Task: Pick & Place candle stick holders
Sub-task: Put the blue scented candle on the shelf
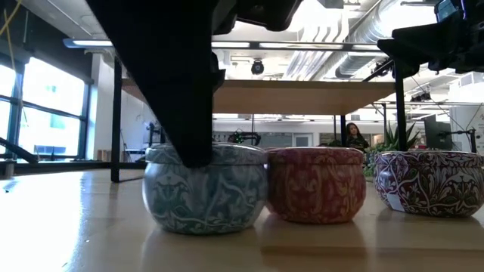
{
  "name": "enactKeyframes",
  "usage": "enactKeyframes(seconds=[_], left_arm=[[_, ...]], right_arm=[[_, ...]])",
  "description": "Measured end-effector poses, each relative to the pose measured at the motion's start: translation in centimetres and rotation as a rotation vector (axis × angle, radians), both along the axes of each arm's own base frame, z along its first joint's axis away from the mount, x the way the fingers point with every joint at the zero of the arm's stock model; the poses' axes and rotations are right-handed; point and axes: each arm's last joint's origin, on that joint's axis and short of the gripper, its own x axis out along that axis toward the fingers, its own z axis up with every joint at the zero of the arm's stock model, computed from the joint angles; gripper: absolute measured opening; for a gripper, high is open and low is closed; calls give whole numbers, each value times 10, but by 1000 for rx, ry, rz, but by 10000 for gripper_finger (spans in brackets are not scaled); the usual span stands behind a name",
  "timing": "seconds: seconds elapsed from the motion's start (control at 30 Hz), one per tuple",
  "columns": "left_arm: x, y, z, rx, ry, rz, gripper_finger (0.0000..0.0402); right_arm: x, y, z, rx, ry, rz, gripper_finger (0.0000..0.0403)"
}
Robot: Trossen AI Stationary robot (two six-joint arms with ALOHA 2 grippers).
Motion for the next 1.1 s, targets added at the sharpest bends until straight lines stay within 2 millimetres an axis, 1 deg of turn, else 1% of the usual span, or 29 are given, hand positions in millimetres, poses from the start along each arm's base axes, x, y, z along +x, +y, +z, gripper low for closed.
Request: enactKeyframes(seconds=[0.7, 1.1], left_arm=[[4, 1, 0, -37, -15, -30, 303], [6, -1, 1, -66, -30, -11, 303]], right_arm=[[0, 0, 0, 0, 2, 0, 165], [0, 0, -1, 0, 8, 0, 165]])
